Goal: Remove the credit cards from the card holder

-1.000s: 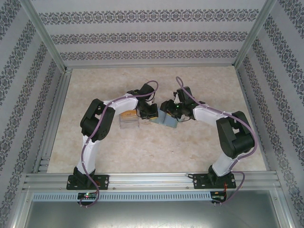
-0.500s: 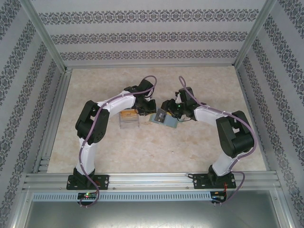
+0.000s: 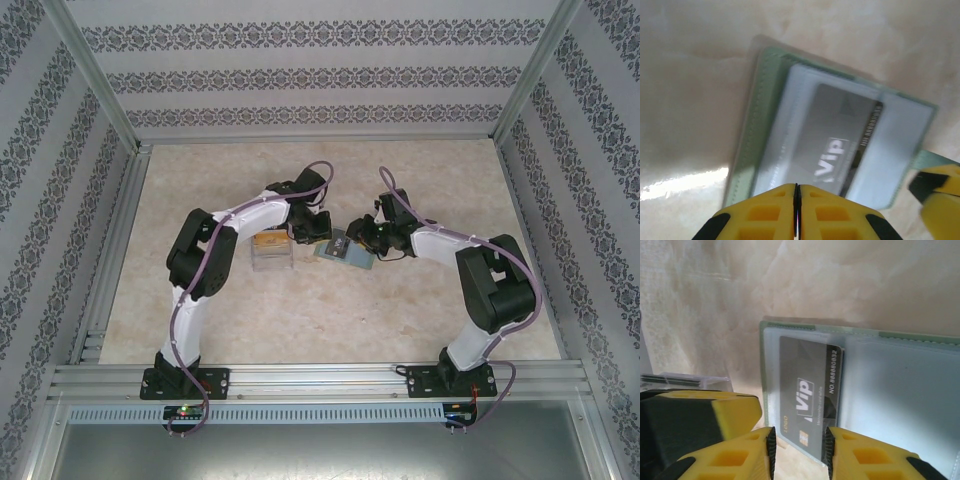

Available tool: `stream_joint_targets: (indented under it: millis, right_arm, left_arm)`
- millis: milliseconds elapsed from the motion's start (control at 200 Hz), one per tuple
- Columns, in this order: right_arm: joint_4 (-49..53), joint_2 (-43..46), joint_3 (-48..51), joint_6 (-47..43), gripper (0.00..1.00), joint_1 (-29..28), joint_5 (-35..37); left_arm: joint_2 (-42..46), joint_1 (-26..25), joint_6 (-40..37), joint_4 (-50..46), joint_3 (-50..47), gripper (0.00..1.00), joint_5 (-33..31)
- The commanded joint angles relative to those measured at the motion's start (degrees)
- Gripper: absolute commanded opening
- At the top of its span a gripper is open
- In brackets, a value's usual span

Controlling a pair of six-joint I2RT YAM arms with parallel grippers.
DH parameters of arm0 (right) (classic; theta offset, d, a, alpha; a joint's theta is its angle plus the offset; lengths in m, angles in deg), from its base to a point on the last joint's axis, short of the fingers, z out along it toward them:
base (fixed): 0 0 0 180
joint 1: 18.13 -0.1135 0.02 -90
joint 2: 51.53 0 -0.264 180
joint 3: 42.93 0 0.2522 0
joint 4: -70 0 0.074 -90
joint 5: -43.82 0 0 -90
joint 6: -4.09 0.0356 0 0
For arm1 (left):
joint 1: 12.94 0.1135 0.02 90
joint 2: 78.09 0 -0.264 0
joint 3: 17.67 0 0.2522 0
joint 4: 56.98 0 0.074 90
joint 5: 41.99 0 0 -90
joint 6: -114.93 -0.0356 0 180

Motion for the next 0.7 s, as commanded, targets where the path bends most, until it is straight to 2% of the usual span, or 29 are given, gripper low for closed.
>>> stream_joint_targets:
  millis: [0, 415, 695]
  right_arm:
    - [0.45, -2.16, -0.32, -0.58, 0.33, -0.48, 1.0]
    - [0.36, -6.27, -2.4, -0.92, 0.28, -1.45, 0.65]
    - [-0.79, -7.85, -3.18, -0.66, 0.19, -1.72, -0.54]
  left_arm:
    - [-1.67, -0.43, -0.97, -1.11, 0.27, 0.12, 0.85]
    - [-2.44, -0.84, -0.86, -2.07, -1.06, 0.12, 0.14]
    - [-2.81, -1.02, -1.01, -2.35, -0.46, 0.12, 0.49]
